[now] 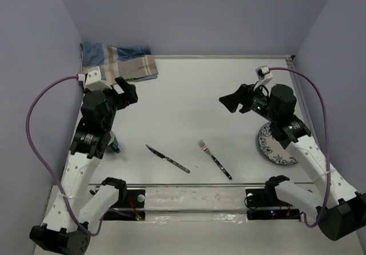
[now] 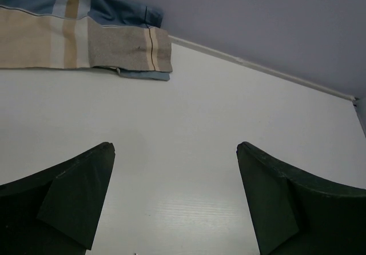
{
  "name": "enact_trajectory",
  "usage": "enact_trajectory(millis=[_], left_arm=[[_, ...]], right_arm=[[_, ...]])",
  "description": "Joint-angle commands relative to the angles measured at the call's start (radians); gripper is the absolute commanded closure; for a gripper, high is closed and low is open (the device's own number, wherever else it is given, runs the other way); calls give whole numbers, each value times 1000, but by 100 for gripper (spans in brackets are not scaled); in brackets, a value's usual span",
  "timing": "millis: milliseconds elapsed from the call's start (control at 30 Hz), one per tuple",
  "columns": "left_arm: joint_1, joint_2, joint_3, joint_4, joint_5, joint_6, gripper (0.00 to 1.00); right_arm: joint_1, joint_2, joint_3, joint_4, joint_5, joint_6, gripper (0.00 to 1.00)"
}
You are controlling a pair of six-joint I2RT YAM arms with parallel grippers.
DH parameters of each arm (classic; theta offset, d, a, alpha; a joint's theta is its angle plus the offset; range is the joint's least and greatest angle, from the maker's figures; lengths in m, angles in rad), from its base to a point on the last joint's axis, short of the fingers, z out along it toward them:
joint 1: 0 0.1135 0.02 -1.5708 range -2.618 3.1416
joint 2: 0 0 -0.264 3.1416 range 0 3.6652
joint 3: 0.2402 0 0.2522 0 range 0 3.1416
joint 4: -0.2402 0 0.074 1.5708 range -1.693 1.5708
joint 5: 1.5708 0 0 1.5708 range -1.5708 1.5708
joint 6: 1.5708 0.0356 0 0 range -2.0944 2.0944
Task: Set the dinner table for one person
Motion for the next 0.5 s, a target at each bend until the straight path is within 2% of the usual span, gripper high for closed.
enact_trajectory(millis=[0,233,367,467], left_arm=[[16,99,39,8,-62,24,1],[118,352,133,56,-26,18,1],[285,481,176,99,24,-2,1],[364,590,216,107,20,-19,2]], right_arm=[[-1,11,-11,60,-21,15,23],[-1,24,-39,66,-37,22,24],[-1,33,-56,63,-45,19,24],[-1,34,-65,63,-54,25,25]])
